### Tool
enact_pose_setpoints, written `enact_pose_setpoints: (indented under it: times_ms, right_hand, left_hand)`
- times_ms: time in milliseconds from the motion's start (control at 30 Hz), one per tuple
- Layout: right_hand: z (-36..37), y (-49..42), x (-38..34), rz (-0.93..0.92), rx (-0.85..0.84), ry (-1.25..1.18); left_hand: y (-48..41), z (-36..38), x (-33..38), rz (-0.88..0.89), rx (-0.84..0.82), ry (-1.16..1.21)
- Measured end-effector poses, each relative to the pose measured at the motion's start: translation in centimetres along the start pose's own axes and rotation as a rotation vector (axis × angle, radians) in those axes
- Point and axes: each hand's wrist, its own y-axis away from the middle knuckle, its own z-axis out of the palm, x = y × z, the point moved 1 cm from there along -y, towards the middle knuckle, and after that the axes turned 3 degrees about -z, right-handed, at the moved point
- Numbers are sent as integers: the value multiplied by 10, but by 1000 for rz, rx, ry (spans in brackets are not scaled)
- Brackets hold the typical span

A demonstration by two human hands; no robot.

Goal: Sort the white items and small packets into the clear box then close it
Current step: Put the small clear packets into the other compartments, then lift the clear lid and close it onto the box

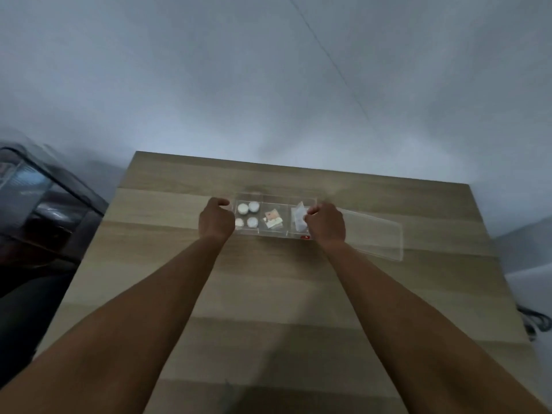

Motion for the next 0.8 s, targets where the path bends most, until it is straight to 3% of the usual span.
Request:
enact_pose_setpoints:
  times_ms: [267,533,667,800]
  right_hand:
    - [15,0,0,-142,-22,274]
    - [8,1,6,-241,17,275]
    - [-14,-1,21,-198,122,102]
    - [-45,-8,54,-106,255,4]
  left_hand:
    - [-10,-4,-4,15,-7,-48]
    - [-5,-2,1,48,33,-134]
    - [17,7,22,222,167,-171]
    - [43,39,50,456,28,16]
